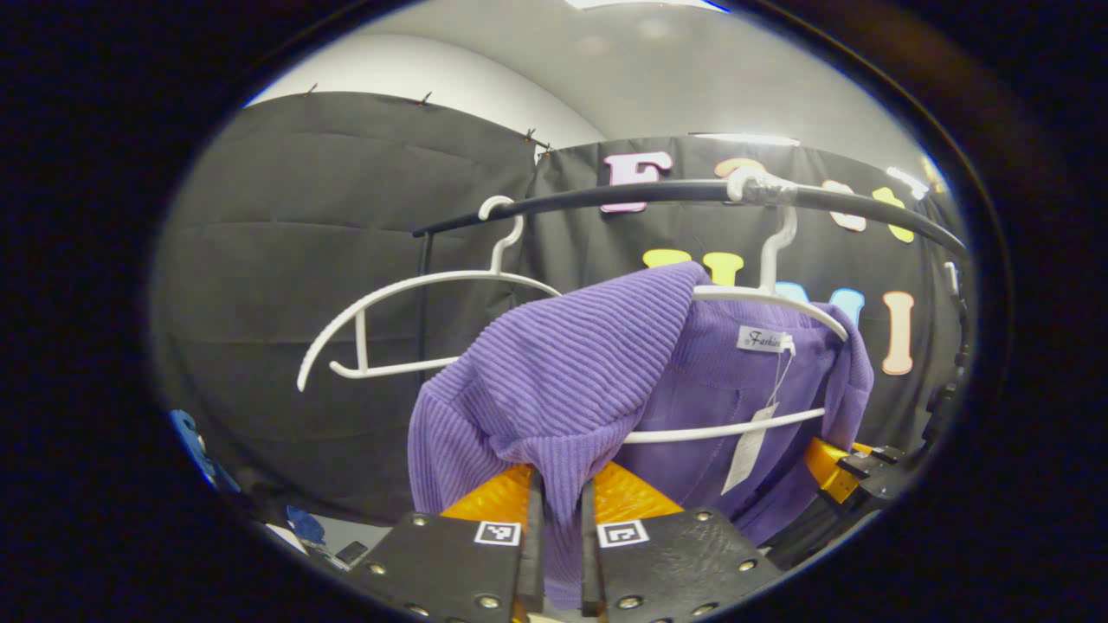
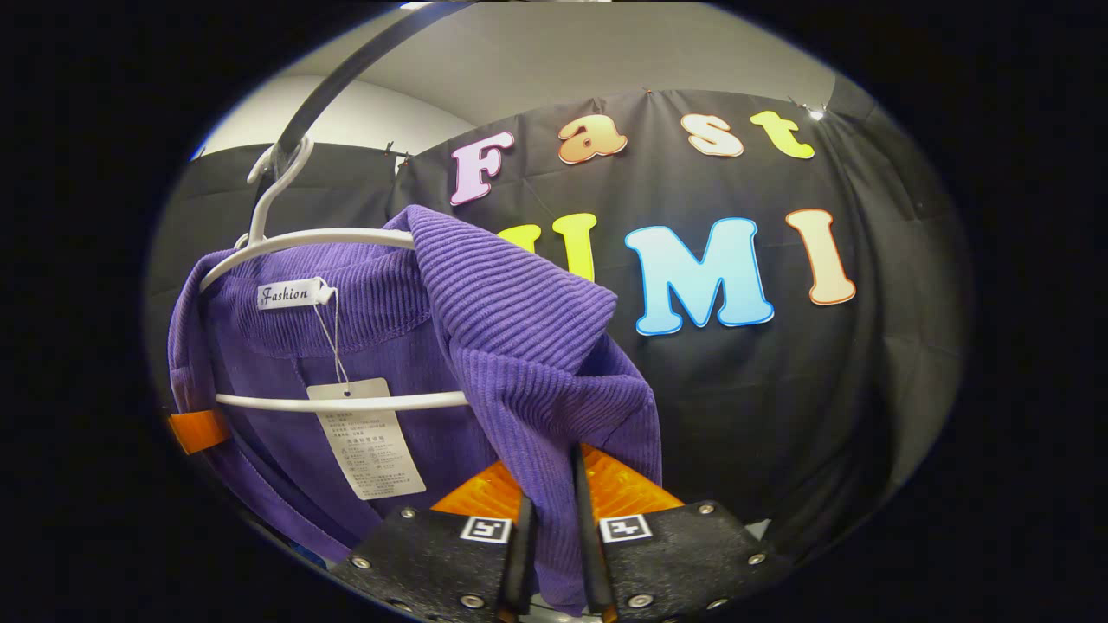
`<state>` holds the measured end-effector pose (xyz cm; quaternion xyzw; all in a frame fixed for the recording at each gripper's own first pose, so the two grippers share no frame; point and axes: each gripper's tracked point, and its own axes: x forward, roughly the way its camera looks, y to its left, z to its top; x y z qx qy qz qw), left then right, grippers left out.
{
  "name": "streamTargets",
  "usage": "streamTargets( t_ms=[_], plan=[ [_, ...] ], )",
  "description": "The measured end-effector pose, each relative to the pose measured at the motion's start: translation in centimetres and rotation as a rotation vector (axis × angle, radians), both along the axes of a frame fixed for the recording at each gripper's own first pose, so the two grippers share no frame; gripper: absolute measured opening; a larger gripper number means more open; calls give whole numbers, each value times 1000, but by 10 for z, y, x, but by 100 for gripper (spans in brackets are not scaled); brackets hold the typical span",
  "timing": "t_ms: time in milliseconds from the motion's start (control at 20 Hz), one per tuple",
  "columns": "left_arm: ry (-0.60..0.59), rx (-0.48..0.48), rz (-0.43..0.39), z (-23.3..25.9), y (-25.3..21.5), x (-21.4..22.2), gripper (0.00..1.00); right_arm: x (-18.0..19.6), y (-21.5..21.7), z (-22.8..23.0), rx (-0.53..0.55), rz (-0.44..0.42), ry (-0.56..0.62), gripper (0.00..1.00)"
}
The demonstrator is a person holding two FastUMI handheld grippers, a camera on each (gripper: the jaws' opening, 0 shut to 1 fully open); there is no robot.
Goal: Grasp the clothes on the hanger with both hands and then place them into the laundry hamper below.
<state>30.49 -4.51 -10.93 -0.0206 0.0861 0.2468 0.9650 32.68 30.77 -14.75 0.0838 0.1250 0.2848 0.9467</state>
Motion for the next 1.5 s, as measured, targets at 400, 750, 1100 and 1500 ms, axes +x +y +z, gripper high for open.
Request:
streamTargets(
  t_ms=[400, 750, 1100, 1500],
  plan=[
    [-76, -89, -93, 26, -7, -36, 6, -1, 3, 2, 79, 125, 48, 0],
    [-131, -109, -204, 68, -7, -68, 1, -16, -10, 15, 20, 64, -13, 0],
    [-197, -121, -297, 127, 23, -85, 1, -19, -36, 57, 33, -56, -77, 0],
    [-257, -126, -334, 169, 70, -98, 1, -10, -46, 75, 36, -144, -140, 0]
  ],
)
